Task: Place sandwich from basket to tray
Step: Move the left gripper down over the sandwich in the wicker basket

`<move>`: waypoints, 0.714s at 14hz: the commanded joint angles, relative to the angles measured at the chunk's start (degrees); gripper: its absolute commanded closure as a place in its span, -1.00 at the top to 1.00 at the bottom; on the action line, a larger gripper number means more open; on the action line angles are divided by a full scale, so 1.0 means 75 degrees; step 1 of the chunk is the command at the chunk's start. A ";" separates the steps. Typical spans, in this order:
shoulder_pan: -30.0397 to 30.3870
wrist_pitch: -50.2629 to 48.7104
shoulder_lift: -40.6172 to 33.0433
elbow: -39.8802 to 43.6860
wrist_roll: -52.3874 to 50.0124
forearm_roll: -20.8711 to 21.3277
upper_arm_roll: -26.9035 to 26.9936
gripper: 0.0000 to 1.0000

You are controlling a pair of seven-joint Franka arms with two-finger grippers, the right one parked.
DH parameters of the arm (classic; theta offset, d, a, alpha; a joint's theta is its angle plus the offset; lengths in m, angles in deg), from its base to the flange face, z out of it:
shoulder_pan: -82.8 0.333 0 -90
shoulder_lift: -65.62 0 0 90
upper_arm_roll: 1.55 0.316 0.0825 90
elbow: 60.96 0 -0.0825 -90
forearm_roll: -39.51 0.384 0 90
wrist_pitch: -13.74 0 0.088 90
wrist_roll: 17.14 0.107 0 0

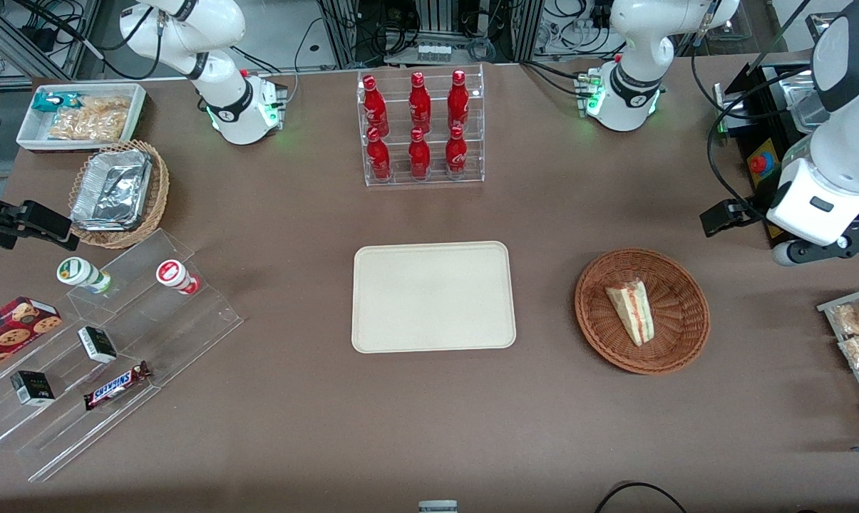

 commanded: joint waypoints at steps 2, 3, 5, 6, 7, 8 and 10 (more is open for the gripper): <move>-0.0039 -0.0109 0.0011 0.0062 -0.0011 0.0020 -0.0013 1.00; -0.0027 -0.0121 0.0034 0.0063 0.0001 0.0009 -0.0013 1.00; -0.0004 -0.0098 0.0220 0.0097 -0.0023 0.0032 -0.0013 1.00; 0.0008 -0.0110 0.0349 0.0063 -0.0011 0.0067 -0.0002 1.00; 0.0031 -0.0098 0.0478 0.0051 -0.0023 0.0055 0.0010 1.00; 0.0032 -0.0075 0.0851 0.0062 -0.0081 0.0113 0.0010 1.00; -0.0004 0.0437 0.1519 0.0051 -0.0897 0.0137 0.0010 1.00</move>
